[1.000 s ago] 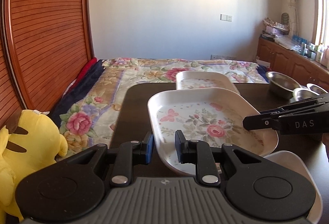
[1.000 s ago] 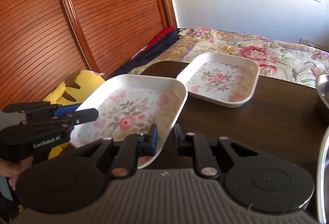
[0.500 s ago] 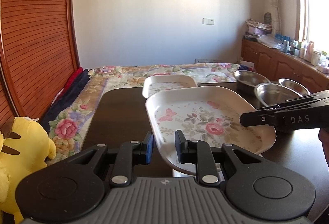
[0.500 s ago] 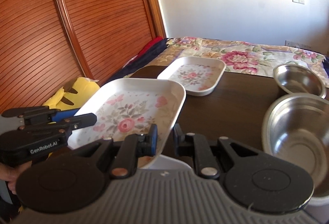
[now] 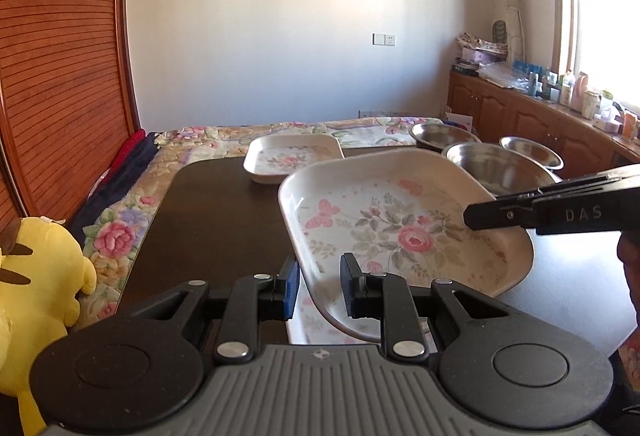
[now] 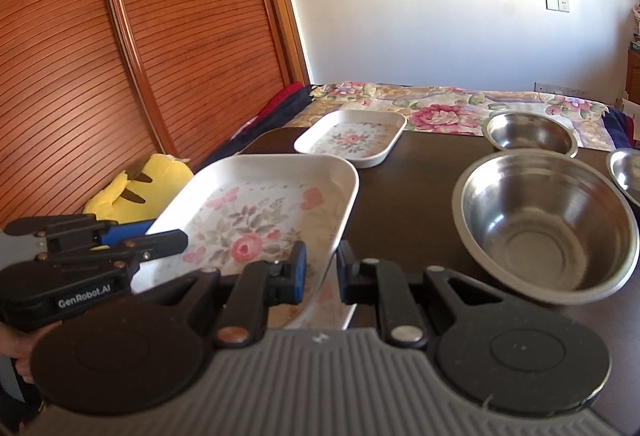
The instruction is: Organize plates and bowls
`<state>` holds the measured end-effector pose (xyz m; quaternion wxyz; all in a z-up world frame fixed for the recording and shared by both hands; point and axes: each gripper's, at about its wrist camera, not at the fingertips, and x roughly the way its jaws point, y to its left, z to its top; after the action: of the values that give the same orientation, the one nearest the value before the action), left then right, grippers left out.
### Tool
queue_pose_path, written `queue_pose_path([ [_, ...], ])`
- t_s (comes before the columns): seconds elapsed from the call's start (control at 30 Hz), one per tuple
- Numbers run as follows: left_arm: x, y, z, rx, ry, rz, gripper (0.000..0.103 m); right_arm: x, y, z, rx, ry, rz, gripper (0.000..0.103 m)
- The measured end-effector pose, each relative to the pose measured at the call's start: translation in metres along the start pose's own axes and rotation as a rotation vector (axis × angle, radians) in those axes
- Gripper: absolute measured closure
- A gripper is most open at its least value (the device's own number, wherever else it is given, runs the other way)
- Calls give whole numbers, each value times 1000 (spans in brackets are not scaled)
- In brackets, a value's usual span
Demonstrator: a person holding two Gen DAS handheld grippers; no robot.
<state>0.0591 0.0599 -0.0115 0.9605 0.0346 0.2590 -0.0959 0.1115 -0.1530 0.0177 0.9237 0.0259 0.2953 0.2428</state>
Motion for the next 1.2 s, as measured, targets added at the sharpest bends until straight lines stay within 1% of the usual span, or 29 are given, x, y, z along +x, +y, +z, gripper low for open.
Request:
queue_pose_path([
  [0.3, 1, -2, -13, 4, 29, 8, 79, -11, -1, -17, -4, -7, 8, 85],
  [0.77, 16, 2, -25, -5, 65, 18, 79, 3, -1, -45, 38, 26, 11, 85],
  [1.07, 27, 4, -30, -9, 81, 28, 79, 8, 1, -51, 39, 14, 0, 85],
  [1.2, 28, 2, -31, -6, 74, 35, 79, 11, 3, -56, 43, 0, -8, 85],
])
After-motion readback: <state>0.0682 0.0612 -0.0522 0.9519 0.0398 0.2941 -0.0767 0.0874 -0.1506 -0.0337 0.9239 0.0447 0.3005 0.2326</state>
